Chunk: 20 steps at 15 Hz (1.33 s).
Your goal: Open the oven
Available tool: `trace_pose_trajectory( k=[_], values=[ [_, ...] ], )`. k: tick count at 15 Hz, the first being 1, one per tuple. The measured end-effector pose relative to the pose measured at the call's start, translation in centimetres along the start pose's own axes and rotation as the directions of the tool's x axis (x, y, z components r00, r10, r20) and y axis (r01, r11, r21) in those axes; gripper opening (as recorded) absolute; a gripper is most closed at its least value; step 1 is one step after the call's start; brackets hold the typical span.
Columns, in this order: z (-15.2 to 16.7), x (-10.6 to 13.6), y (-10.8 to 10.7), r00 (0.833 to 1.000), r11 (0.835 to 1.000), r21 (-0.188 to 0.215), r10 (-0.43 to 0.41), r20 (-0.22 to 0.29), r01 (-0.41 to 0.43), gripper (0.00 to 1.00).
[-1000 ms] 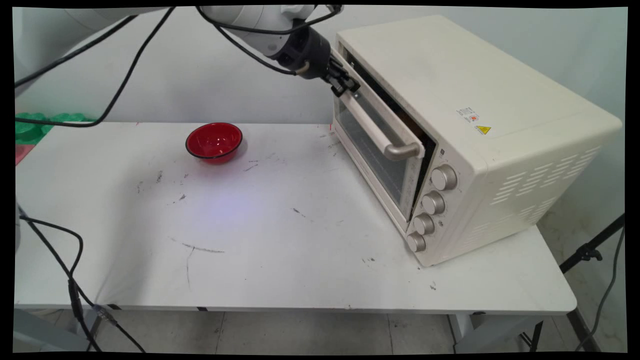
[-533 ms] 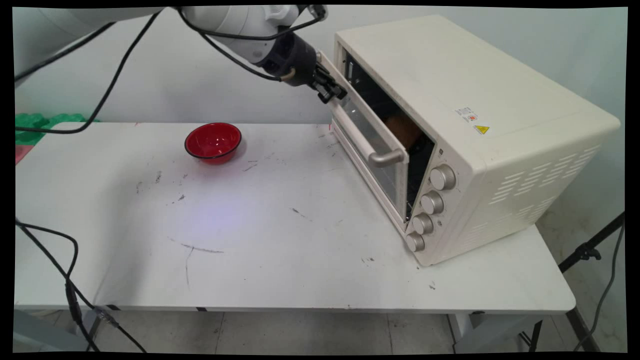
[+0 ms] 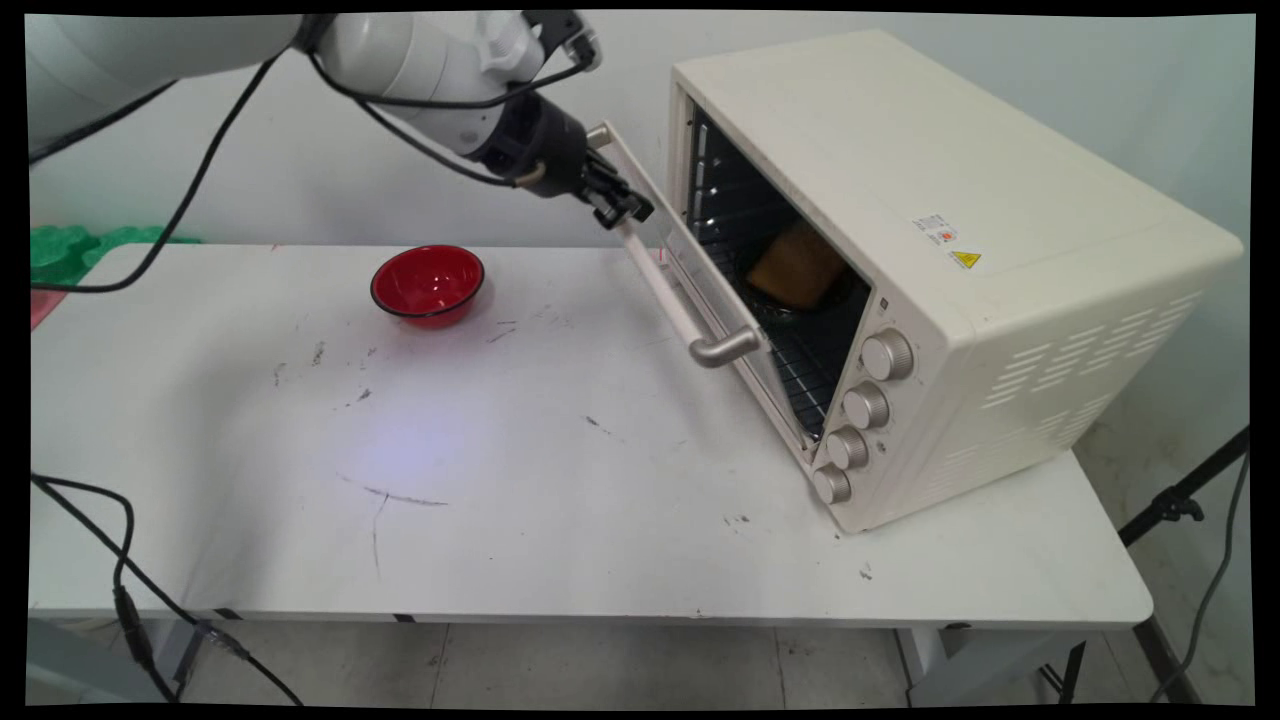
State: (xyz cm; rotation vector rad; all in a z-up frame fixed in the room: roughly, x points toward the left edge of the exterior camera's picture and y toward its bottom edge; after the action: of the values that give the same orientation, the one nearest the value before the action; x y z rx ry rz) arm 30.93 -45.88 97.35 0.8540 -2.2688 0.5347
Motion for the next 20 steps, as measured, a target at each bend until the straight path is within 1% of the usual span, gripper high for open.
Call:
trace_pose_trajectory(
  k=[4,11,14,20],
  values=[
    [0.2,-2.8,-0.6,1.000,1.000,-0.012,-0.007,-0.007,0.007,0.00],
    [1.3,-7.8,-1.2,0.999,0.999,-0.046,-0.004,-0.033,0.003,0.00],
    [1.9,-10.3,-1.5,0.999,0.998,-0.060,-0.003,-0.045,0.000,0.00],
    [2.5,-14.4,-2.4,0.998,0.997,-0.081,-0.002,-0.058,-0.003,0.00]
  ],
)
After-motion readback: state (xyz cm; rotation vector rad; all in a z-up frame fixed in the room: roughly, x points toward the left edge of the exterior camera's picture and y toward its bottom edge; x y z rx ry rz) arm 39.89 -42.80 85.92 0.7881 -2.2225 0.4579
